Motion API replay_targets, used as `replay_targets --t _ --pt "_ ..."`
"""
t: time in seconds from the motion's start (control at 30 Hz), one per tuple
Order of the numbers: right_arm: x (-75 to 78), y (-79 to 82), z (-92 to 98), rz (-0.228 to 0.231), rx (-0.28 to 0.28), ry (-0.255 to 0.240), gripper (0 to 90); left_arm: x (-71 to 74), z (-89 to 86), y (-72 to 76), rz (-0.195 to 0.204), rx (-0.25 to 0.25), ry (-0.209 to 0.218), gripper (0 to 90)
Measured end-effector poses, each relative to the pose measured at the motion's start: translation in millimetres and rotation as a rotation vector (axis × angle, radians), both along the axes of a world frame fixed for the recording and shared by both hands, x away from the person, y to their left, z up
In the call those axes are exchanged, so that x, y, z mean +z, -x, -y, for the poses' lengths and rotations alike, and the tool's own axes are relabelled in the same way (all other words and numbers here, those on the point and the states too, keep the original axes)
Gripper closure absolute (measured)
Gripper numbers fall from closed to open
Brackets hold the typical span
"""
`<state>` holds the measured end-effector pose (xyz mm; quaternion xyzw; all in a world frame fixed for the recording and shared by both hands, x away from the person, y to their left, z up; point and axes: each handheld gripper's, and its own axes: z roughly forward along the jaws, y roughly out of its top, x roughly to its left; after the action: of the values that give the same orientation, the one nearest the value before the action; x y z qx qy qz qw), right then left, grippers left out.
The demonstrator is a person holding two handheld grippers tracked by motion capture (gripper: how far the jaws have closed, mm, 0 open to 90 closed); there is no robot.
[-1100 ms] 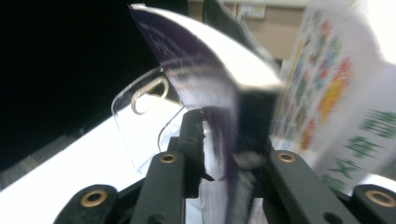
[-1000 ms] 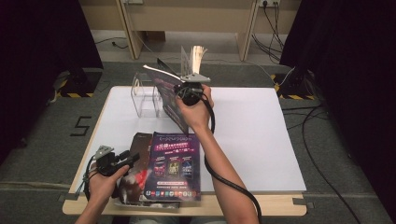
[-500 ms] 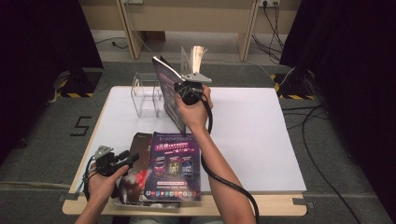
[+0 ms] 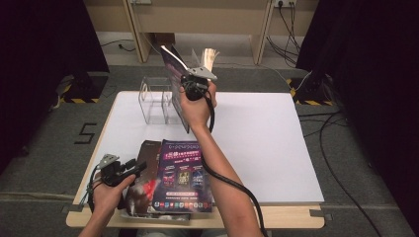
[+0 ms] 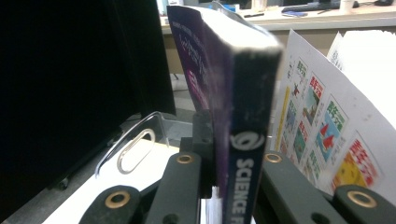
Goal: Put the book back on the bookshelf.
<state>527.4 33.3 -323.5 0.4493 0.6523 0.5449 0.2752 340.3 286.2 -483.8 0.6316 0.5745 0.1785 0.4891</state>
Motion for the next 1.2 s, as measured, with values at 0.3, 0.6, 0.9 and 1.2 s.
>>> replay_targets --t 0.3,0.6,0.9,1.2 --pt "-7.7 -12.1 -11.1 0.010 -0.044 0.016 84.0 0.0 -0.4 -0.4 0.000 0.000 0.000 47.6" --pt "-24.0 -14.4 -19.9 0.017 -0.079 0.047 83.5 -0.8 0.3 -0.2 0.000 -0.004 -0.001 47.6" --pt "-22.2 -7.0 -8.6 -0.021 -0.069 0.078 78.2 -1.3 1.0 0.2 -0.001 -0.008 -0.004 47.6" --pt "-5.4 1.1 5.0 -0.079 -0.011 0.095 77.9 -1.3 4.5 0.2 -0.001 -0.013 -0.006 47.5"
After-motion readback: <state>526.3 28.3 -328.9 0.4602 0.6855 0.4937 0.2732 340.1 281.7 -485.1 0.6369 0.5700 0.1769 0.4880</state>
